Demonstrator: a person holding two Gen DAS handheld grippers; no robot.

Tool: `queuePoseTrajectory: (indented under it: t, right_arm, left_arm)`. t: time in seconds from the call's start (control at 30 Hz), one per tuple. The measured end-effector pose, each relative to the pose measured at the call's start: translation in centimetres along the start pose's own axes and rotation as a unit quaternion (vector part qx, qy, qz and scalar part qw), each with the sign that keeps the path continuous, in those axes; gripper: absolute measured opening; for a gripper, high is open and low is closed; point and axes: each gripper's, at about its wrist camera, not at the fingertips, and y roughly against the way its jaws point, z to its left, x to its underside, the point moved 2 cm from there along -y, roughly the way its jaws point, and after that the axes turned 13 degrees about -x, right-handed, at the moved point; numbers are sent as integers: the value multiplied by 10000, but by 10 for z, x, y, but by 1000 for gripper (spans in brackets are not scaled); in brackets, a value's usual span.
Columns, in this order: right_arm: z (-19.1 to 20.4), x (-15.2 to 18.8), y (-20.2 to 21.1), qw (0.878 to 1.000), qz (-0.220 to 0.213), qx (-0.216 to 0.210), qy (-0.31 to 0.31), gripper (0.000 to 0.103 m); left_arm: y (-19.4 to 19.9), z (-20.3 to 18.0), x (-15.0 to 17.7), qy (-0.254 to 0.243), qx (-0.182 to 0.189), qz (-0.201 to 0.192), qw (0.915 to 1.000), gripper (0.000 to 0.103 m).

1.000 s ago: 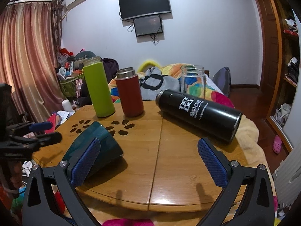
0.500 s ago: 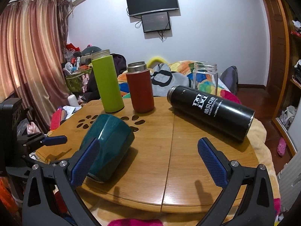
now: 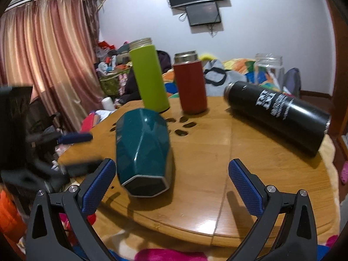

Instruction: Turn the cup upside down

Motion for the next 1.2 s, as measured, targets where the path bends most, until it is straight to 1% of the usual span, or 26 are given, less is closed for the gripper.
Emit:
queuePoseTrajectory:
  t: [0.03, 0.1, 0.17, 0.2, 0.23, 0.27, 0.3, 0.33, 0.37, 0.43, 0.47, 0.5, 0.53, 0.63, 0.83, 0.93, 1.07, 1.2]
  right_arm:
    - [0, 1, -3, 10000, 32, -62, -4, 103]
    - [1, 4, -10, 9998, 124, -131, 2, 103]
    - [3, 6, -15, 9997, 195, -128, 49, 101]
    - [5, 7, -17, 9996, 222, -111, 108, 97]
    - [8, 8, -19, 9995, 255, -91, 173, 91]
    - [10, 8, -22, 9993, 288, -83, 226, 88]
    - [12, 8, -24, 9991, 318, -89, 264, 83]
    - [12, 8, -24, 9990, 336, -101, 283, 78]
    - [13, 9, -25, 9988, 357, -130, 310, 76]
    - [16, 9, -26, 9986, 363, -187, 345, 66]
    - [17, 9, -26, 9984, 357, -216, 374, 63]
    - [20, 9, -26, 9983, 351, -249, 406, 57]
    - [21, 9, -25, 9981, 340, -249, 440, 56]
    - [23, 10, -24, 9981, 322, -191, 498, 55]
    - [30, 9, -17, 9974, 210, 43, 694, 54]
    - [35, 5, -10, 9967, 89, 159, 794, 54]
    - [39, 0, -4, 9959, -25, 203, 884, 53]
    - [44, -6, -1, 9948, -81, 255, 981, 52]
  left_arm:
    - [4, 2, -5, 16, -3, -83, 10000, 83]
    - [9, 1, -16, 12, -6, -253, 9997, 78]
    - [11, -1, -25, 0, 46, -340, 9994, 68]
    - [10, -4, -29, -15, 111, -366, 9993, 64]
    - [9, -8, -32, -39, 166, -378, 9991, 54]
    - [8, -11, -35, -64, 212, -382, 9990, 45]
    - [5, -16, -37, -88, 285, -381, 9988, 41]
    - [4, -20, -39, -96, 330, -381, 9987, 34]
    - [2, -24, -40, -104, 381, -382, 9985, 28]
    - [-2, -29, -41, -122, 465, -382, 9981, 21]
    - [-4, -31, -41, -132, 490, -377, 9980, 17]
    - [-7, -33, -41, -138, 508, -348, 9980, 15]
    - [-9, -32, -41, -133, 523, -313, 9981, 12]
    - [-13, -30, -40, -62, 584, -237, 9980, 10]
    - [-14, -24, -41, 11, 622, -251, 9977, 10]
    - [-14, -22, -41, -7, 636, -325, 9974, 10]
    - [-12, -21, -42, -17, 673, -439, 9968, 10]
    - [-14, -15, -44, 6, 623, -535, 9966, 10]
